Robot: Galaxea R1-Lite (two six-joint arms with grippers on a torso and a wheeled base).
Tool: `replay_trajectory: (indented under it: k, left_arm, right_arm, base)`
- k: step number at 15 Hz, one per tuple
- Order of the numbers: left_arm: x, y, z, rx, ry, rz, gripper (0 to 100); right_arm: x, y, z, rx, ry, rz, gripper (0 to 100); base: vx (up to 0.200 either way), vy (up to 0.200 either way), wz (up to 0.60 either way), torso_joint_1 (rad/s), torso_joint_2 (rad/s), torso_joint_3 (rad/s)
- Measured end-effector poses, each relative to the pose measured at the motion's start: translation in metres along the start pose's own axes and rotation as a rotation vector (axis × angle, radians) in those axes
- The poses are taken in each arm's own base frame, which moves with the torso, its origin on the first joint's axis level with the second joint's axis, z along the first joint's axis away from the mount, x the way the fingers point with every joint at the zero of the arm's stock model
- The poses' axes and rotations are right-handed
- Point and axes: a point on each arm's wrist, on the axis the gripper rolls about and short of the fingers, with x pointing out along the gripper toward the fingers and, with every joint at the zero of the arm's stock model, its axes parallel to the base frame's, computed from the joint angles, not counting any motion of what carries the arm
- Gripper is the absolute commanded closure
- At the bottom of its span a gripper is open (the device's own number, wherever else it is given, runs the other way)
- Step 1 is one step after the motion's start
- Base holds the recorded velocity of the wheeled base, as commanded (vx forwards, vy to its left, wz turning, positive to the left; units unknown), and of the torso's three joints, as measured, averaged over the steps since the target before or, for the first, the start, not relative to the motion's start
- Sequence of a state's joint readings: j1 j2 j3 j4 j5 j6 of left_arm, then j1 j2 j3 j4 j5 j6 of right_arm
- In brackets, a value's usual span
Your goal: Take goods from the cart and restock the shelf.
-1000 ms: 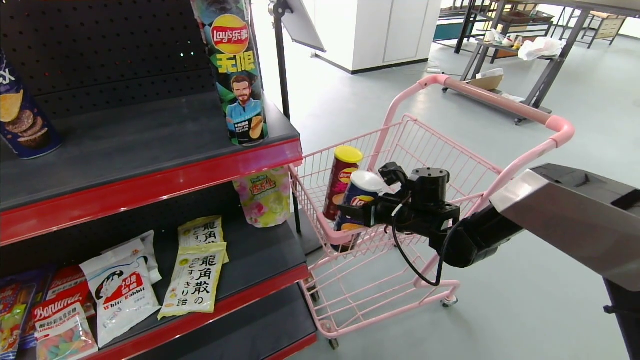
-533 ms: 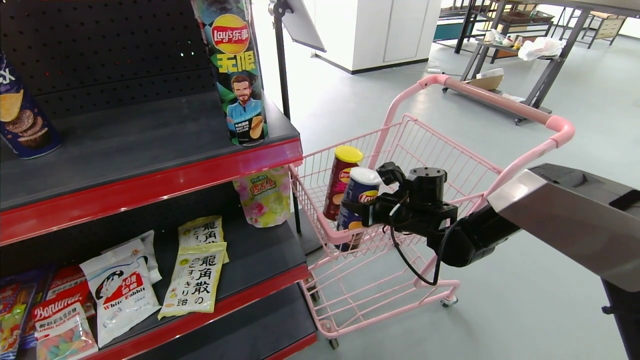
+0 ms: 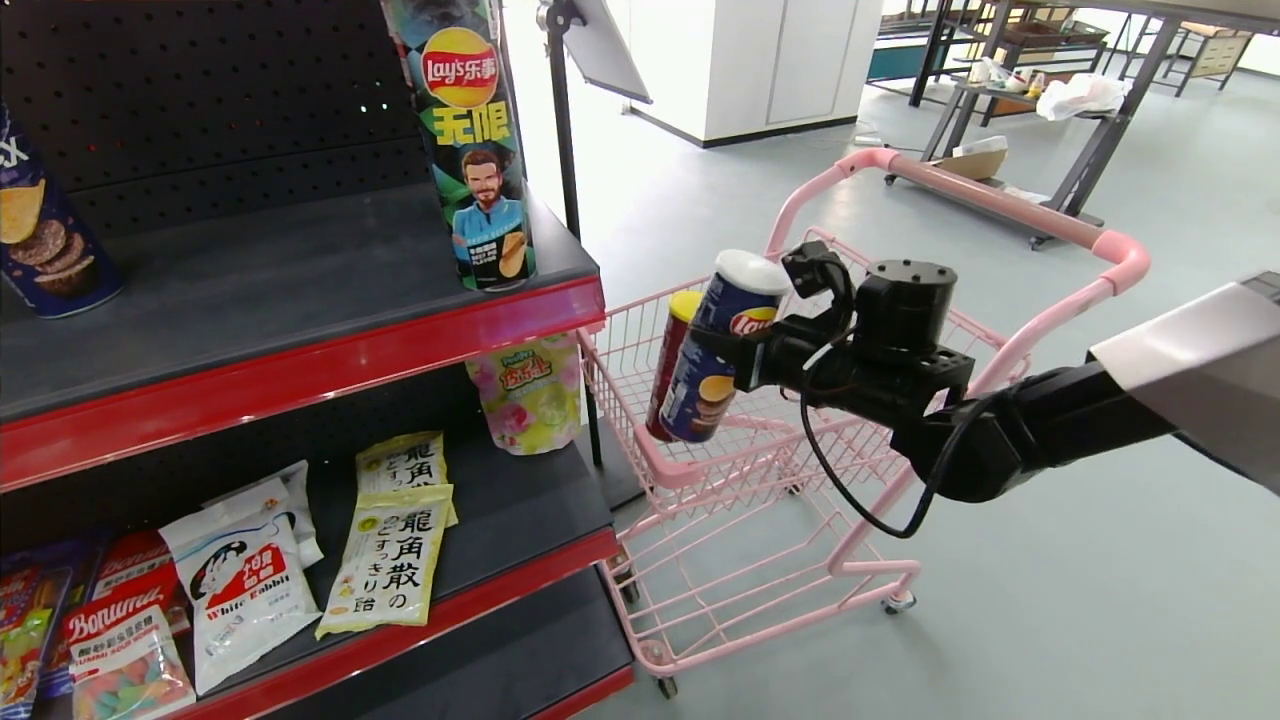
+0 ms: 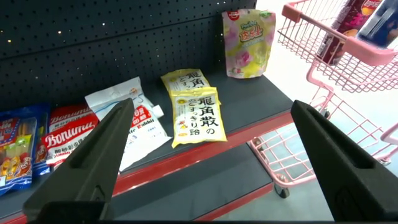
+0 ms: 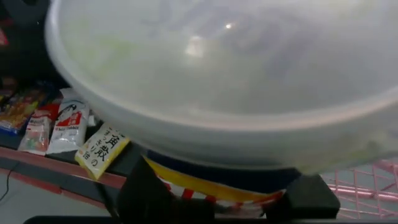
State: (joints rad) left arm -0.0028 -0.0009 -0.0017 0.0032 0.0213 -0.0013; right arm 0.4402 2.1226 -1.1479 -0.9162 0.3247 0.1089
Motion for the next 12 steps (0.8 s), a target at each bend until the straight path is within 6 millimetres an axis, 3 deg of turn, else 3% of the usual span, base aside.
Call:
replay_trajectory:
  k: [3,6,8,12]
  left_arm:
    - [0.0,0.0,0.0,0.0,0.0,0.0,0]
    - [0.0,0.0,0.0,0.0,0.0,0.0,0]
    - [0.0,0.0,0.0,0.0,0.0,0.001,0]
    - [0.0,0.0,0.0,0.0,0.0,0.0,0]
  right_arm:
    - [-0.023,0.011,0.039,-0.016,-0.041,-0.006,100]
    - [-0.069,0.037,0.075,-0.022,-0.032,0.009,100]
    - [-0.102,0.06,0.074,-0.038,0.001,0.029,100]
    - [-0.159,0.089,0.027,-0.06,0.155,-0.024,100]
  base:
    - [0.0,0.0,0.0,0.0,0.0,0.0]
    - [0.0,0.0,0.0,0.0,0.0,0.0]
    - [0.0,0.0,0.0,0.0,0.0,0.0]
    - [0.0,0.0,0.0,0.0,0.0,0.0]
